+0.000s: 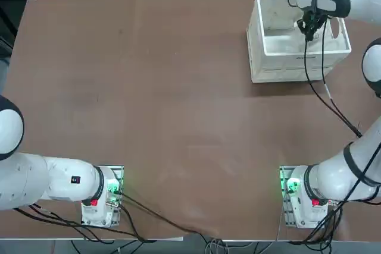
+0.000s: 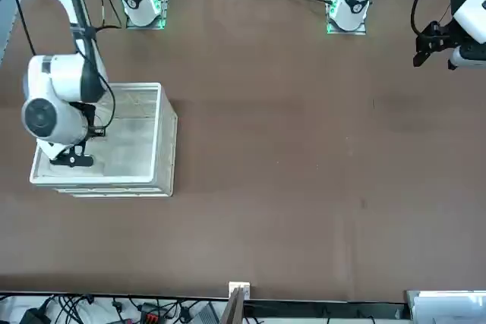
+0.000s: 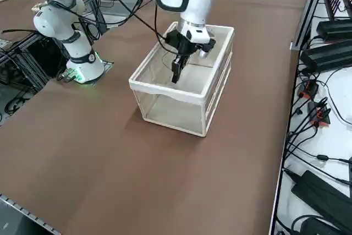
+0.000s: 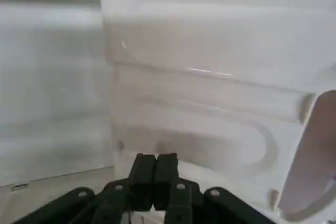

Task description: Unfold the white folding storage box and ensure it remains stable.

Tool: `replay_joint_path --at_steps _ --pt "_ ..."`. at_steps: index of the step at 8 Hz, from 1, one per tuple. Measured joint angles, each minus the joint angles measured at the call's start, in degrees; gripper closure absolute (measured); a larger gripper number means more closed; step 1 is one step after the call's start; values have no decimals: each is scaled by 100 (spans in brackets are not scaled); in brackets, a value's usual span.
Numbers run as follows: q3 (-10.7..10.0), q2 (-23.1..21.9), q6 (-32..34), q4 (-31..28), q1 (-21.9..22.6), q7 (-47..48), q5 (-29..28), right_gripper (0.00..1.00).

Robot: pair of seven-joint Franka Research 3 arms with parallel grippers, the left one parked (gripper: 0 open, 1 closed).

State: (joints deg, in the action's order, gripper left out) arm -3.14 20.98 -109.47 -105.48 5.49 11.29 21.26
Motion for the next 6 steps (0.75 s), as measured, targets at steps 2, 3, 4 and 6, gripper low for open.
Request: replay_joint_path --at_steps 2,3,4,6 --pt "3 210 173 1 50 322 825 99" --pt "4 326 309 0 71 497 1219 99" --pt "7 468 494 -2 120 754 1599 99" --pt "8 738 673 -6 193 1140 2011 99"
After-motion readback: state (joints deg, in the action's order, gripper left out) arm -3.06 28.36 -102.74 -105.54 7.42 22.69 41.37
